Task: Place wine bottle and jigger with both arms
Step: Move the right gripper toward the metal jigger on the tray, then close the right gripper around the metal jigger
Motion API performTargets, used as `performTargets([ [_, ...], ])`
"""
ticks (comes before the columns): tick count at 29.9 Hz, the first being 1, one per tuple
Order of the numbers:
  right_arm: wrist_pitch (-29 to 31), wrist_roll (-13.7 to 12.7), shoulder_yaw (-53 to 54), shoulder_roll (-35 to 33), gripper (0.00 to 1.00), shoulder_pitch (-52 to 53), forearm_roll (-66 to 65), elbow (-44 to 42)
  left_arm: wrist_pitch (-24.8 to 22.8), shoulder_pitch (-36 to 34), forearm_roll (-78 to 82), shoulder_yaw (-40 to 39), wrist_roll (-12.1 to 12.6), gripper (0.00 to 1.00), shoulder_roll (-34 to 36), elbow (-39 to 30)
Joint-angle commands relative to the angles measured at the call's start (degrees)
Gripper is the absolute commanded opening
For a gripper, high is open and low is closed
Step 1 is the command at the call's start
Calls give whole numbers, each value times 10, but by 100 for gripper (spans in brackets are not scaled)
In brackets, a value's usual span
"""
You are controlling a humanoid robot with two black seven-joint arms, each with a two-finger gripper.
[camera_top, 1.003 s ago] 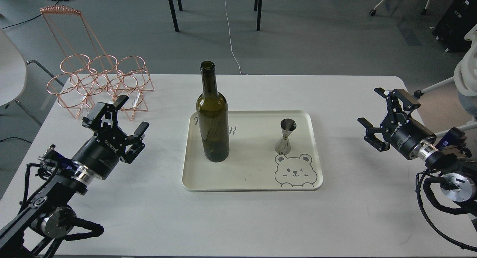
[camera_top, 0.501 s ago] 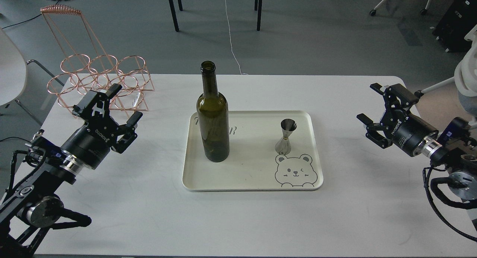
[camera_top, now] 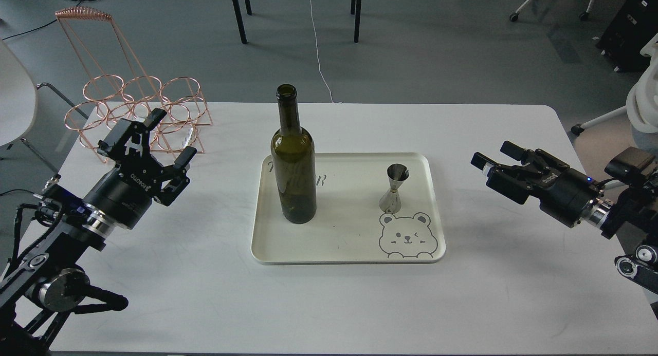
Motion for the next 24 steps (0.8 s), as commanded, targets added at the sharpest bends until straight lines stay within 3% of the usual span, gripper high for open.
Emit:
performTargets([
  [1, -37, 0, -23, 49, 98, 3, -58, -23, 1, 0, 0, 0, 0, 98, 1, -6],
  [13, -37, 0, -44, 209, 97, 10, -158, -176, 0, 0, 0, 0, 0, 98, 2, -16],
  [24, -37, 0, -45, 300, 73, 39, -169, -269, 0, -3, 0, 0, 1, 98, 1, -17],
])
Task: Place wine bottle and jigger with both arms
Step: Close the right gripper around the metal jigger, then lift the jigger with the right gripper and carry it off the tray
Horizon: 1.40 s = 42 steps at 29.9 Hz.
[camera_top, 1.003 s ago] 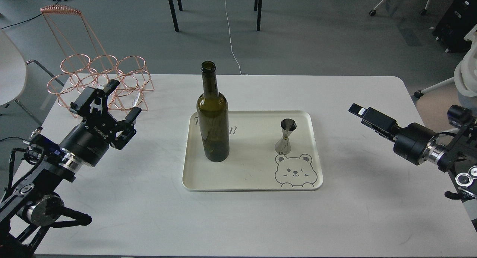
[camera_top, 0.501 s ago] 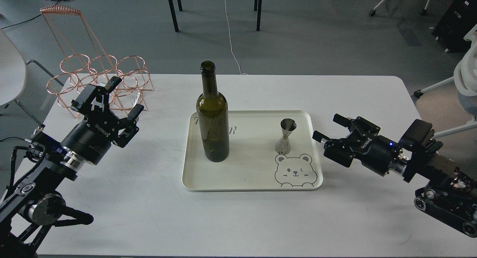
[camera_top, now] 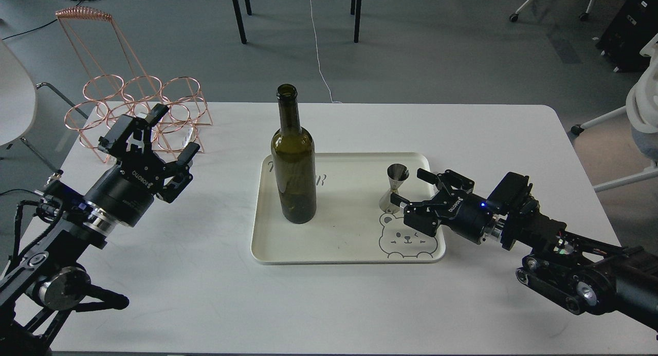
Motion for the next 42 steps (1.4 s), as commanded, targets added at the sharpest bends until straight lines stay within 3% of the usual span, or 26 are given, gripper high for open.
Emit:
performTargets([
  [1, 0, 0, -1, 25, 70, 7, 0, -25, 0, -2, 0, 0, 1, 98, 0, 0],
  [5, 0, 0, -15, 47, 63, 16, 0, -47, 0, -2, 0, 0, 0, 98, 1, -3],
  [10, 0, 0, -16, 61, 32, 19, 0, -67, 0, -2, 0, 0, 0, 98, 2, -4],
  [16, 0, 0, -15, 61, 13, 29, 2, -66, -1, -2, 0, 0, 0, 98, 2, -4],
  [21, 0, 0, -6, 43, 12, 32, 10, -33, -2, -3, 0, -1, 0, 98, 2, -4],
  [30, 0, 0, 69, -108, 13, 11, 59, 58, -3, -3, 0, -1, 0, 98, 4, -14],
  [36, 0, 0, 70, -172, 13, -24, 129, 50, -3, -3, 0, 0, 1, 98, 2, -17],
  [42, 0, 0, 67, -178, 14, -59, 155, 3, -3, -3, 0, 0, 1, 98, 2, -17],
])
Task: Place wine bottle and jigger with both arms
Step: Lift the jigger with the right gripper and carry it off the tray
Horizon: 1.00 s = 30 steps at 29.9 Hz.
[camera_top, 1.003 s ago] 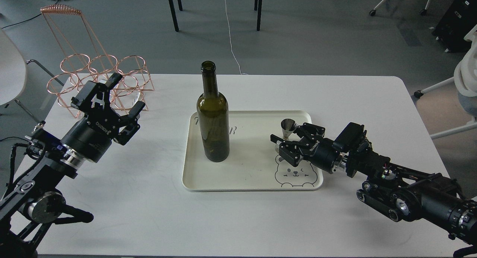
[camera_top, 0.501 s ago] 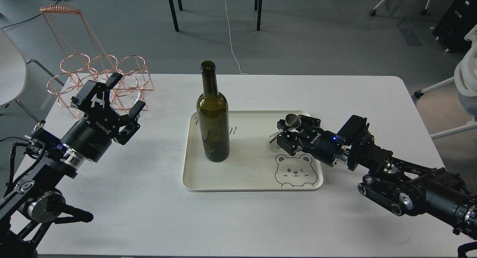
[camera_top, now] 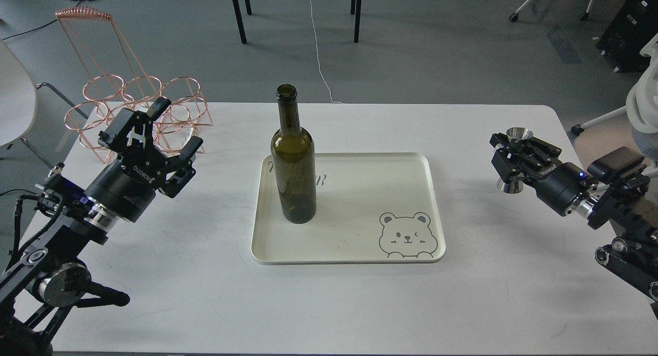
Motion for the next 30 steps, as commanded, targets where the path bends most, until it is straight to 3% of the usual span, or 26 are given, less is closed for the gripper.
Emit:
performTargets([
  [1, 0, 0, -5, 4, 14, -12, 5, -43, -1, 0, 0, 0, 0, 98, -1, 0],
  [9, 0, 0, -4, 51, 14, -15, 5, -115, -1, -3, 0, 0, 0, 98, -2, 0],
  [20, 0, 0, -6, 89, 17, 5, 5, -150, -1, -4, 1, 0, 1, 98, -2, -4],
  [30, 0, 0, -7, 89, 33, 0, 5, -149, -1, -5, 0, 0, 1, 98, 2, -4],
])
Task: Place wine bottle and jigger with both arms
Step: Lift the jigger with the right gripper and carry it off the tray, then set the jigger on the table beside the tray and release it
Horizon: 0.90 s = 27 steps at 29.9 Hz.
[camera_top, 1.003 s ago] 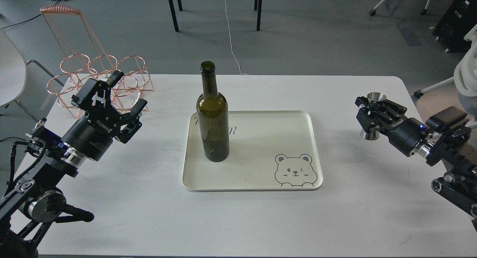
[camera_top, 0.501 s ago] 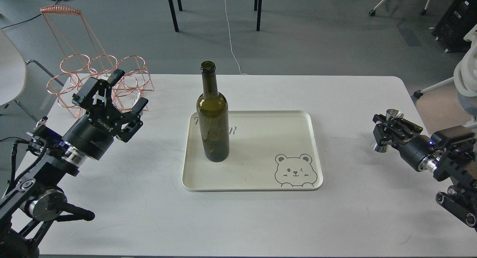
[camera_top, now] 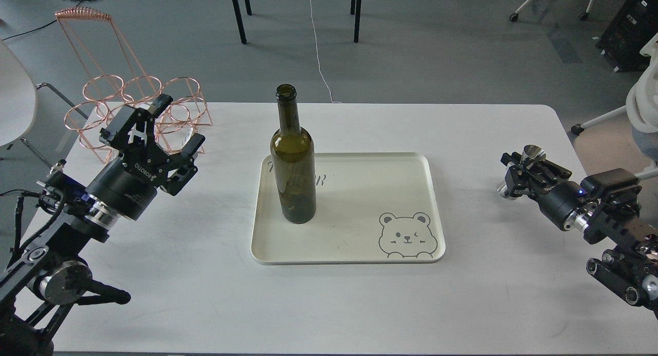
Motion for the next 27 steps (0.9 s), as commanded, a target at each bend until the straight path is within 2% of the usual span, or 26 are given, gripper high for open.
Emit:
performTargets([
  [1, 0, 0, 0, -1, 33, -4, 1, 1, -1, -1, 0, 0, 0, 98, 1, 0],
  [6, 0, 0, 0, -1, 41, -5, 1, 4, -1, -1, 0, 0, 0, 98, 1, -3],
  [12, 0, 0, -1, -4, 66, -6, 1, 11, -2, -3, -1, 0, -1, 98, 1, -3],
  [16, 0, 0, 0, -19, 93, -13, 11, 25, -2, -3, -1, 0, -1, 98, 1, -3],
  [19, 0, 0, -1, -64, 96, -24, 25, 69, -2, -3, 0, 0, -1, 98, 1, -3],
  [27, 0, 0, -45, -212, 97, -61, 29, 210, -3, -3, 0, -1, -2, 98, 4, -10],
])
